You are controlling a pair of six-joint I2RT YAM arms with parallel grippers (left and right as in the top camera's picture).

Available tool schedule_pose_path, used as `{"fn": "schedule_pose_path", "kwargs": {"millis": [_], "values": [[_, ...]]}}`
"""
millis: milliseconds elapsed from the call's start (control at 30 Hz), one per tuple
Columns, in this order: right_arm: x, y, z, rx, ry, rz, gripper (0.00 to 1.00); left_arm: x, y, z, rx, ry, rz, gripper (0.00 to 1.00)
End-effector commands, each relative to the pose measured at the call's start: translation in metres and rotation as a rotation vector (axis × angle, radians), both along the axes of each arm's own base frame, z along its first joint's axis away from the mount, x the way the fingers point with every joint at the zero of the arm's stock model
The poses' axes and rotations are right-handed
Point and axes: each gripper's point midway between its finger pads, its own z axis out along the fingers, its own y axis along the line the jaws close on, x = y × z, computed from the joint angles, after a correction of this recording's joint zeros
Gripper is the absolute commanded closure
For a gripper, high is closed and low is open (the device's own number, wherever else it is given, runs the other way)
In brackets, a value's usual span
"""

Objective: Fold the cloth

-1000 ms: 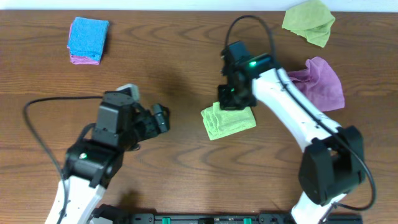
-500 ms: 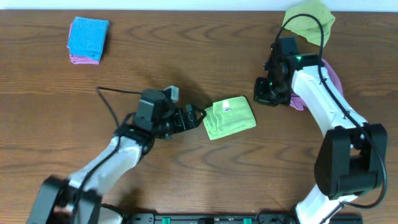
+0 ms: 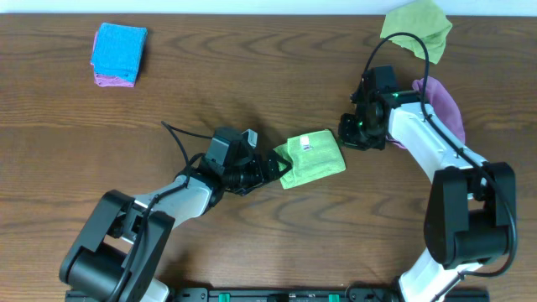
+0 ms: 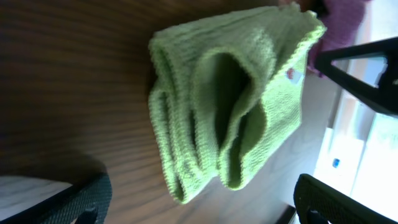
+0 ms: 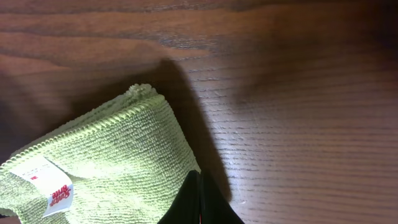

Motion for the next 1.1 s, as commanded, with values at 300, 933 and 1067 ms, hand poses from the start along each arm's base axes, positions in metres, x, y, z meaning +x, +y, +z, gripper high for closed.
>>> {"fn": "schedule_pose_path", "kwargs": {"millis": [300, 933, 1067], "values": [[-0.016, 0.055, -0.032, 0.138, 0.089, 0.106, 0.99, 0.006, -0.001, -0.014, 0.016, 0.041, 0.058, 0.05], [-0.017, 0.051, 0.013, 0.132, 0.106, 0.161, 0.99, 0.047, 0.024, 0.01, -0.071, -0.012, 0.148, 0.94], [-0.009, 0.036, 0.057, 0.128, 0.03, 0.149, 0.99, 0.102, 0.051, 0.078, -0.273, -0.131, 0.222, 0.94]]}}
